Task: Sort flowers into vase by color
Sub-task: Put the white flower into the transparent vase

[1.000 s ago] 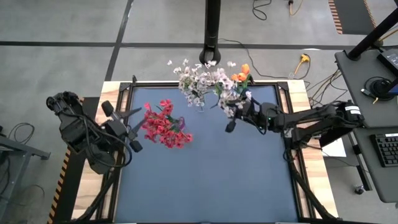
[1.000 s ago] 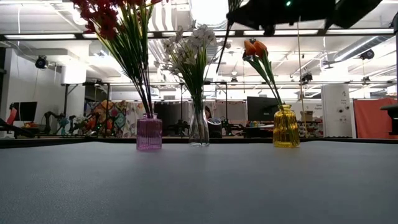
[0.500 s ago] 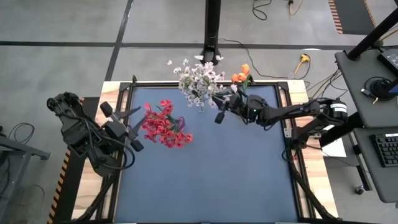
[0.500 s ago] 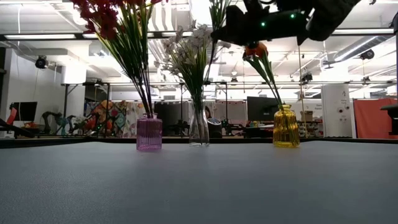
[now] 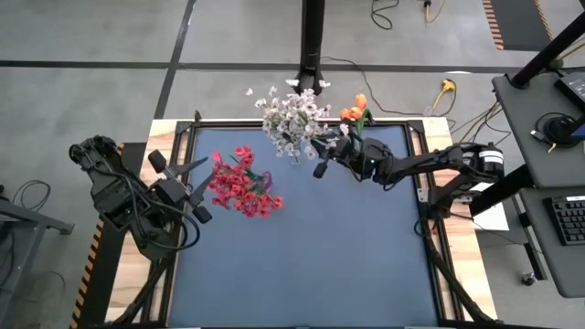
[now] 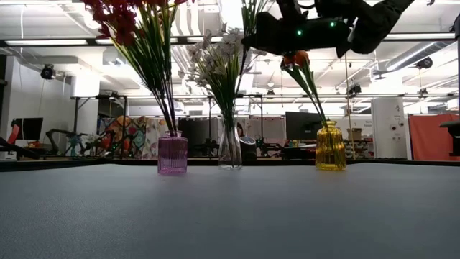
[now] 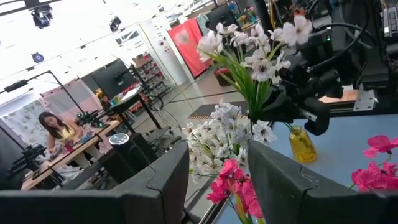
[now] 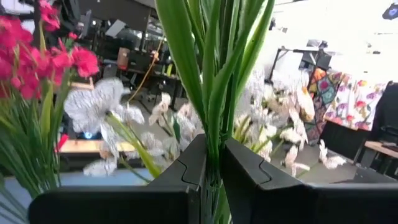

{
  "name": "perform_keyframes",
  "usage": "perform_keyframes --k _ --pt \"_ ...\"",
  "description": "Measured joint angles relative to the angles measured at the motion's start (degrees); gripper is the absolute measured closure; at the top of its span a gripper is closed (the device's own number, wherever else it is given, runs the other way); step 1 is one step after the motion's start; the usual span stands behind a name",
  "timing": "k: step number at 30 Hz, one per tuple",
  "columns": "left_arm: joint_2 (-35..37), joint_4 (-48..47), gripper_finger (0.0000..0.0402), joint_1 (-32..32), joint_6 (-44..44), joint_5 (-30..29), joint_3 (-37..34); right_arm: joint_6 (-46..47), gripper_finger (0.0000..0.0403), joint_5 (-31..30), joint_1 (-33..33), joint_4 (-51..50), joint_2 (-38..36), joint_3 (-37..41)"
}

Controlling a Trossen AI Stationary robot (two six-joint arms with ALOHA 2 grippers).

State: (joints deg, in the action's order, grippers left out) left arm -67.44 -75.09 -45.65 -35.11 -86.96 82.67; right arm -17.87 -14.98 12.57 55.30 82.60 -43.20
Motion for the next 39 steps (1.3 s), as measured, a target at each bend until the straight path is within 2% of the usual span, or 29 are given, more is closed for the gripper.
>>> perform_keyframes --k 11,28,39 --pt "0.0 0.0 0.0254 0.0 -0.2 0.1 0.0 -0.2 0.0369 0.0 0.5 1.1 2.7 0.0" --pt "0.0 0.0 0.0254 0.0 -0.2 0.1 0.0 0.1 0.0369 0.0 1.3 2.2 2.9 0.0" --pt "0.0 0.0 0.0254 0.0 -0.2 0.1 0.0 3.6 0.0369 0.0 1.8 2.2 2.9 0.0"
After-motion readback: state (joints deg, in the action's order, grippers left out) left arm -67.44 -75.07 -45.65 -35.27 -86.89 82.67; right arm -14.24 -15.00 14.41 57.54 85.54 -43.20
